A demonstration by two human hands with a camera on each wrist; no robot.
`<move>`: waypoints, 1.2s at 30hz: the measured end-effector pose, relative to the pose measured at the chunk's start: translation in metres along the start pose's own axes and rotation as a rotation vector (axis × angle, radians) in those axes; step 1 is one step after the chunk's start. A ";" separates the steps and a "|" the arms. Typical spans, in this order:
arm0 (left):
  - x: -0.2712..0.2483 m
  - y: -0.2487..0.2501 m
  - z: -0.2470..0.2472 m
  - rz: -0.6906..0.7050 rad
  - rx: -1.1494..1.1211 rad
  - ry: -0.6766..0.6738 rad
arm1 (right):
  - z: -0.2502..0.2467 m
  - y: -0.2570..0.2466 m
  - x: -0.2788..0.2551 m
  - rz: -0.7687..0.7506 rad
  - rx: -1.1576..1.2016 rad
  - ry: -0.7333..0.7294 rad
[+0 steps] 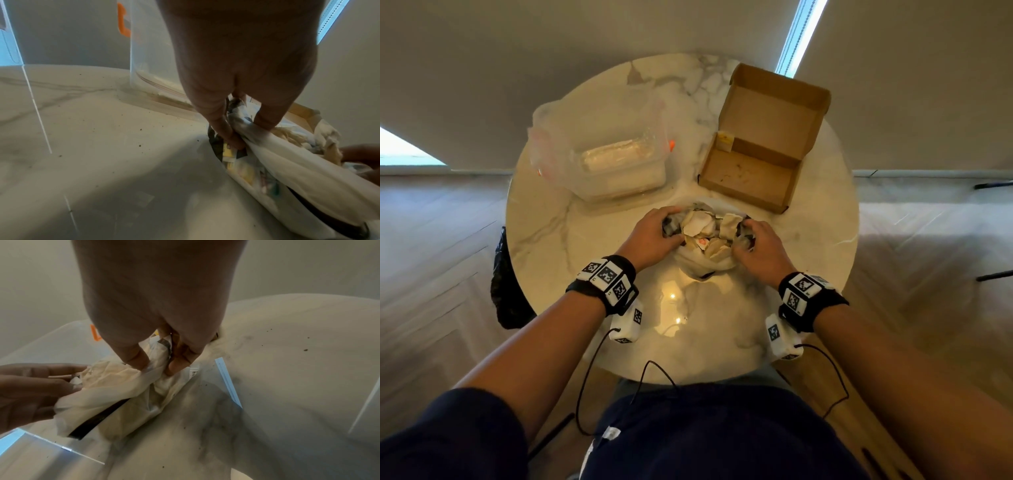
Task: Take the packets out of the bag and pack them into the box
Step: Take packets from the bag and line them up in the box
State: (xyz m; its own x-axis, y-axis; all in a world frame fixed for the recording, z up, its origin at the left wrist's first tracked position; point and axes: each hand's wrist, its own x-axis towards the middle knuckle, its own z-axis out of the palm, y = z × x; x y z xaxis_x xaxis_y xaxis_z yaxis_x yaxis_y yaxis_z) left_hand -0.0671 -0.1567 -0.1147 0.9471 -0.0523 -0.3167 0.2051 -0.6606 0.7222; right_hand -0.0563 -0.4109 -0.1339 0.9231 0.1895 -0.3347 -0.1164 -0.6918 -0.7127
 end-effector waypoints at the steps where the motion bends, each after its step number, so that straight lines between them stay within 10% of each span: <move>1: -0.002 -0.001 0.000 -0.002 0.008 0.007 | -0.001 0.000 0.001 -0.008 -0.004 -0.010; 16: -0.013 -0.010 -0.013 0.461 0.227 0.061 | 0.004 -0.029 -0.008 -0.170 -0.140 0.271; 36: 0.017 0.005 -0.040 0.559 0.189 -0.082 | 0.009 -0.060 0.007 -0.214 -0.024 0.014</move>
State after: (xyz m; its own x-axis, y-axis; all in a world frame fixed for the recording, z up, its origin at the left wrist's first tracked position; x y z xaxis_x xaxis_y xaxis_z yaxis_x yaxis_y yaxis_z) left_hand -0.0405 -0.1312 -0.0918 0.8749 -0.4834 0.0281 -0.3738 -0.6373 0.6739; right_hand -0.0463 -0.3613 -0.0991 0.9308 0.3241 -0.1691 0.0908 -0.6531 -0.7518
